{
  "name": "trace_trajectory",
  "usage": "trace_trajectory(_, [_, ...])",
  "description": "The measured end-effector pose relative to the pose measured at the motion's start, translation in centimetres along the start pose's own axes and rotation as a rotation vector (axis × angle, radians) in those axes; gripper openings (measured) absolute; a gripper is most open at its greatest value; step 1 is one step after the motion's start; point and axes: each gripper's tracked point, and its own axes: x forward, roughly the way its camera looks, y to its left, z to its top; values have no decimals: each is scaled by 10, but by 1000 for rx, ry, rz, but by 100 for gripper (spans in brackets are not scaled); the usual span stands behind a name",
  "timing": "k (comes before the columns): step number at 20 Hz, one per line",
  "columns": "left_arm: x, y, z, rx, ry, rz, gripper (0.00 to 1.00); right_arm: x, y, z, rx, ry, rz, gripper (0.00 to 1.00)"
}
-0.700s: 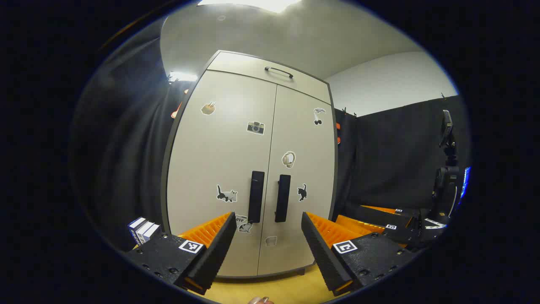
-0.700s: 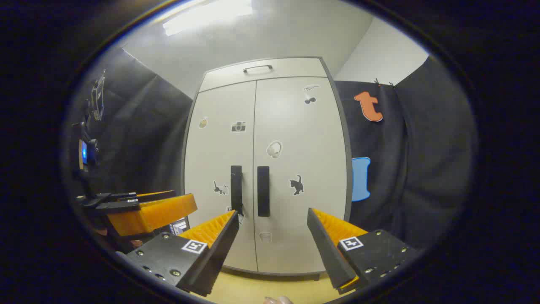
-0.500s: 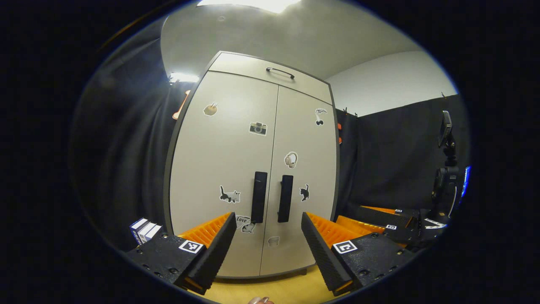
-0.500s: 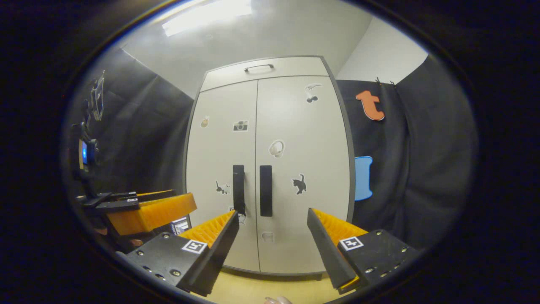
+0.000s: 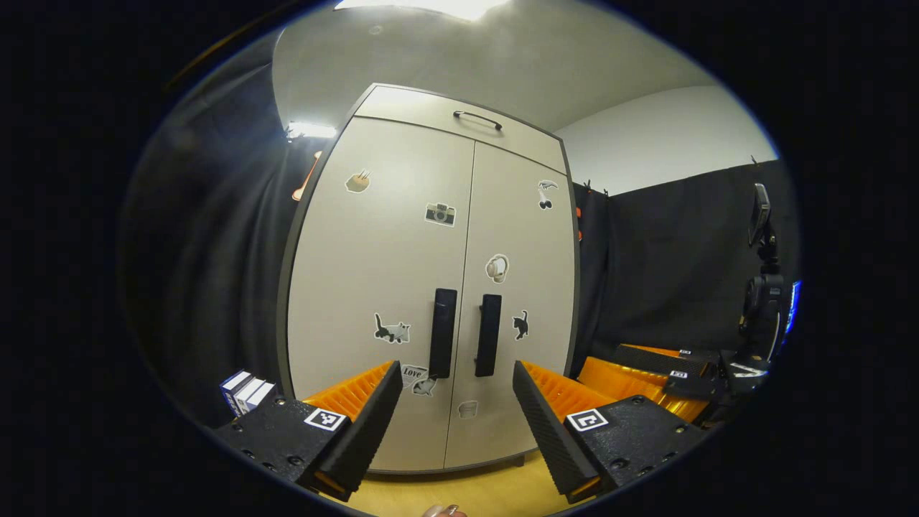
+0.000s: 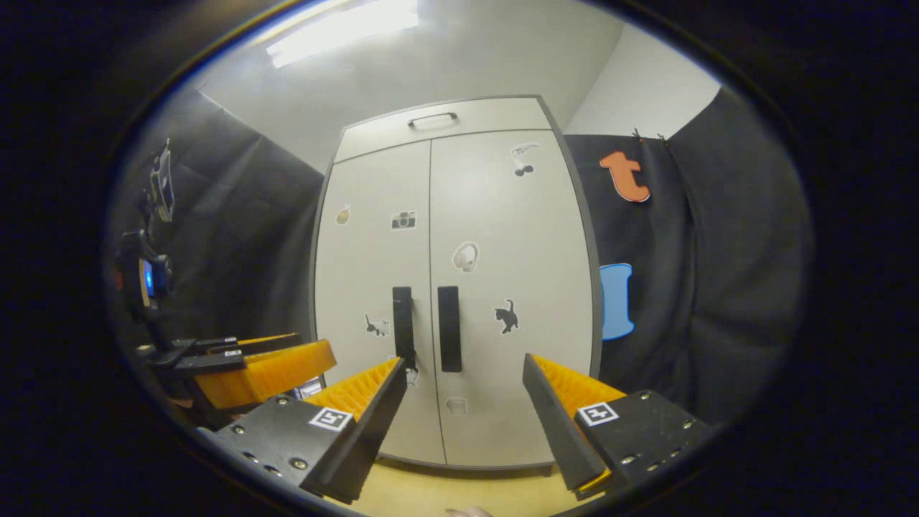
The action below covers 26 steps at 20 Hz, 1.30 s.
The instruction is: Open the right door of the double-door shoe cabinet with the right hand, and open the left door with the left hand.
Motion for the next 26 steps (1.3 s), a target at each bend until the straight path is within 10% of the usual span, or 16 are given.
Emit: trace_trajectory(26, [11, 42, -4, 1, 16, 10, 96, 113, 19, -12, -43, 35, -47, 93])
